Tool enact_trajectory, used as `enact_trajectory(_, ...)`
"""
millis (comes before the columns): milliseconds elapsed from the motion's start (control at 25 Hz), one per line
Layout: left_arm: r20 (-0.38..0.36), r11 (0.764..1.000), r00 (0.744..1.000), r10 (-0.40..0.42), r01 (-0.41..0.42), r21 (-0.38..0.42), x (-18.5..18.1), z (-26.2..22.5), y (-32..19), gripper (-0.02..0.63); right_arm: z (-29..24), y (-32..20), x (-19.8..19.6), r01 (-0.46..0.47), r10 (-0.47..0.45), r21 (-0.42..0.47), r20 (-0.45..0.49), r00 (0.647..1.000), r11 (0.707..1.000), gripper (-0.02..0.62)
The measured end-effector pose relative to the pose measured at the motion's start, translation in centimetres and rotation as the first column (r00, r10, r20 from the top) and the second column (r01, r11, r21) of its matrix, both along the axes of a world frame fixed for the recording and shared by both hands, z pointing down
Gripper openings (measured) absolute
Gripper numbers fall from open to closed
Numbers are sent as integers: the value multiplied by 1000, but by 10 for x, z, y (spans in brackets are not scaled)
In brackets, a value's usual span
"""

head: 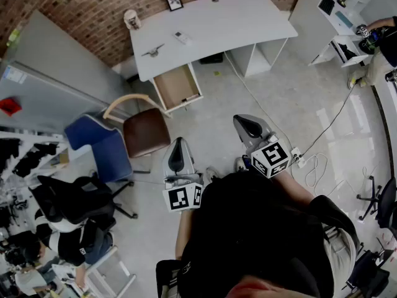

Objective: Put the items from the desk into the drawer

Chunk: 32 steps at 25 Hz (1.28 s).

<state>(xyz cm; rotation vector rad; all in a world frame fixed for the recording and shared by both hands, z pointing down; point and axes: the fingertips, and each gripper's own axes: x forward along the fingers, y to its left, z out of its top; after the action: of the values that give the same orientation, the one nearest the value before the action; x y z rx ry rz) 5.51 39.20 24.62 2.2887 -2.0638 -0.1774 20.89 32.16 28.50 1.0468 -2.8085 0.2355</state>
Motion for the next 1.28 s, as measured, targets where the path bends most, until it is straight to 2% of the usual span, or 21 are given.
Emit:
enact_trajectory(480,-26,1000,1000,-10,10,9,-8,2,3,14,0,4,-3,-1,1,3,19,1000,1000,3)
enact_trajectory(520,-33,1000,999,-13,13,9,-11,3,1,52,-1,5,-4,1,-1,6,22,1000,1000,3)
enact_trajectory(600,-57,1000,998,-16,15,-16,-19,13,-6,200,0,7,-6,3,-3,6,25,1000,1000,3)
enact_trajectory(680,-50,999,998,-22,20,-44,-27,24,-12,236,2,8,-10,3,-3,2,27,1000,1000,3)
enact_trajectory(880,-32,999,999,-24,23,-29,-39,22,-12,232,2,11,-19,-1,1,-1,28,1000,1000,3)
enact_trajectory(1280,-57,1000,998,2,-4,-26,-70,28,-3,229,5,21,-53,-38,38,6,19,999,999,3)
